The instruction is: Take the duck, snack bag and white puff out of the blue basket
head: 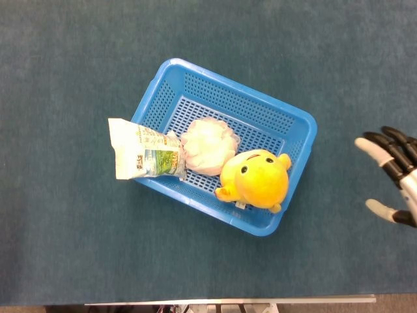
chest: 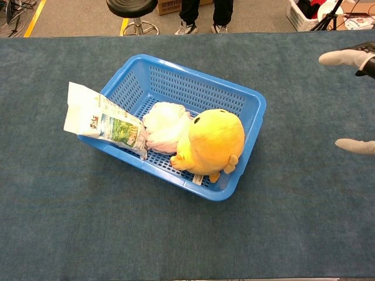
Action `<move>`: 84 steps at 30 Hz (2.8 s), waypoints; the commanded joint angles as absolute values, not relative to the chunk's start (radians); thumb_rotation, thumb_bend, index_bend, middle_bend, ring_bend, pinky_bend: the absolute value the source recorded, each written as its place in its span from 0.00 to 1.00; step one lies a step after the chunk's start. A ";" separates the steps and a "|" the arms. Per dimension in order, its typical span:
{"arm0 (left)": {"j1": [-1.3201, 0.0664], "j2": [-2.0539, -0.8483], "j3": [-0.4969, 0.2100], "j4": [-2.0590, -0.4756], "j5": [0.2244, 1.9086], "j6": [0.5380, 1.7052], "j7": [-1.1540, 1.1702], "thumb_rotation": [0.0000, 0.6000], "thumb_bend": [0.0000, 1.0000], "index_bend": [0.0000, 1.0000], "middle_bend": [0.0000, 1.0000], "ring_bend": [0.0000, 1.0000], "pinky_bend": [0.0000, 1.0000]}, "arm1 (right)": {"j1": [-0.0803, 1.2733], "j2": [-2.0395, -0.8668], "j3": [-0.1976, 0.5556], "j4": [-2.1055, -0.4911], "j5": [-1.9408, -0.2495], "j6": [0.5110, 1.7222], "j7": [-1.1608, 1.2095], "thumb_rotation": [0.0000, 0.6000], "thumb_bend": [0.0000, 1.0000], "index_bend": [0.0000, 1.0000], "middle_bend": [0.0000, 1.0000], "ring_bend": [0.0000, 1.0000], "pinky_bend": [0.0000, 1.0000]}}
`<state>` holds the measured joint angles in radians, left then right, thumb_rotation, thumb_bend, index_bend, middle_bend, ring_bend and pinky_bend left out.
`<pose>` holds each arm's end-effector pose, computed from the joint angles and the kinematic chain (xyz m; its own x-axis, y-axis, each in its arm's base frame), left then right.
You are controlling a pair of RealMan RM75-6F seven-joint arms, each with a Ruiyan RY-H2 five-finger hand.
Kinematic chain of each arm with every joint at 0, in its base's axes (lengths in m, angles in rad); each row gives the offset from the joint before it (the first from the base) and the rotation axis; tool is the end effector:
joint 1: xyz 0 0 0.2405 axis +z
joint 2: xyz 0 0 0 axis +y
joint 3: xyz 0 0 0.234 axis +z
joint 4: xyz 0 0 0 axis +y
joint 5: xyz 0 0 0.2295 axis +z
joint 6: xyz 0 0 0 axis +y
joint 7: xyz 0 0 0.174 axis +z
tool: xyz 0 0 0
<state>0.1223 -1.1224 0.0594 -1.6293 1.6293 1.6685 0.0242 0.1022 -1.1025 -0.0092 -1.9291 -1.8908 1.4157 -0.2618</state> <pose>-0.3039 0.1239 0.1326 0.3989 0.0092 0.9170 0.9152 0.0581 -0.3987 -0.1665 -0.1791 0.0840 0.4004 -0.0287 0.9159 -0.8328 -0.4283 0.3506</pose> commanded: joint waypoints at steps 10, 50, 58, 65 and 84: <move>0.125 -1.126 0.059 -1.611 1.622 1.664 0.001 1.00 0.31 0.40 0.29 0.23 0.39 | 0.172 -1.092 -0.013 -1.985 -1.861 1.293 -0.315 1.00 0.00 0.13 0.08 0.11 0.32; 0.144 -1.125 0.067 -1.577 1.609 1.664 -0.058 1.00 0.31 0.41 0.29 0.23 0.40 | 0.460 -1.347 0.028 -1.859 -1.655 0.985 -0.286 1.00 0.00 0.21 0.23 0.17 0.40; 0.146 -1.127 0.069 -1.573 1.608 1.660 -0.062 1.00 0.31 0.41 0.29 0.23 0.41 | 0.453 -1.387 0.017 -1.808 -1.665 1.047 -0.252 1.00 0.00 0.40 0.45 0.39 0.57; 0.146 -1.127 0.069 -1.573 1.607 1.658 -0.061 1.00 0.31 0.42 0.29 0.23 0.41 | 0.436 -1.419 0.007 -1.761 -1.692 1.123 -0.202 1.00 0.00 0.52 0.55 0.49 0.62; 0.137 -1.125 0.064 -1.589 1.613 1.649 -0.044 1.00 0.31 0.43 0.29 0.23 0.42 | 0.397 -1.306 0.032 -1.907 -1.783 1.325 -0.145 1.00 0.00 0.54 0.58 0.53 0.64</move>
